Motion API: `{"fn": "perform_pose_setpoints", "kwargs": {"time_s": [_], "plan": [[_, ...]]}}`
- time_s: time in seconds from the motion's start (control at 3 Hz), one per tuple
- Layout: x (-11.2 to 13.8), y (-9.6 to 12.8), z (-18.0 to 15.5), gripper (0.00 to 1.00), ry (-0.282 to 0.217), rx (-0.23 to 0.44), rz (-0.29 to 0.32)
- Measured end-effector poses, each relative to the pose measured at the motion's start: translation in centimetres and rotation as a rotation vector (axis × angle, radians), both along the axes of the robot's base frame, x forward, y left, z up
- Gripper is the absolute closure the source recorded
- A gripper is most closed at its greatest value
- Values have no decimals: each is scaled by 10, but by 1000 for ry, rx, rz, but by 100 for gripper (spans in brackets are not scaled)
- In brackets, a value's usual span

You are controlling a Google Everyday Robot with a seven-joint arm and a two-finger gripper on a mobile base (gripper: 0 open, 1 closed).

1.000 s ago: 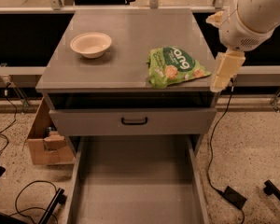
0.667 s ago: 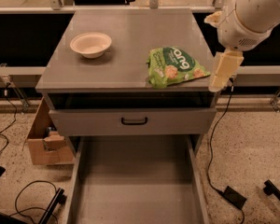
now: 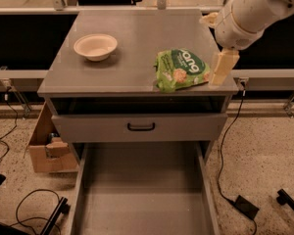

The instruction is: Place green rice chip bag into middle drawer

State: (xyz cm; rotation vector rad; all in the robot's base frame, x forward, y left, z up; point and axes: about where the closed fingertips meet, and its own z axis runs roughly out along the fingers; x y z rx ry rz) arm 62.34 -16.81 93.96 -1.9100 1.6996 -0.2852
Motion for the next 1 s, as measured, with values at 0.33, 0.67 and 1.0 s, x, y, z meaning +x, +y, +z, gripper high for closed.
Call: {"fn": "perform_pose_setpoints", "kwargs": {"time_s": [0.33,0.67,1.0], "plan": [[30,6,-19,0,14,1,58],[52,16,-47,0,65,13,103],[63,26,-71,12,108,37,130]]}}
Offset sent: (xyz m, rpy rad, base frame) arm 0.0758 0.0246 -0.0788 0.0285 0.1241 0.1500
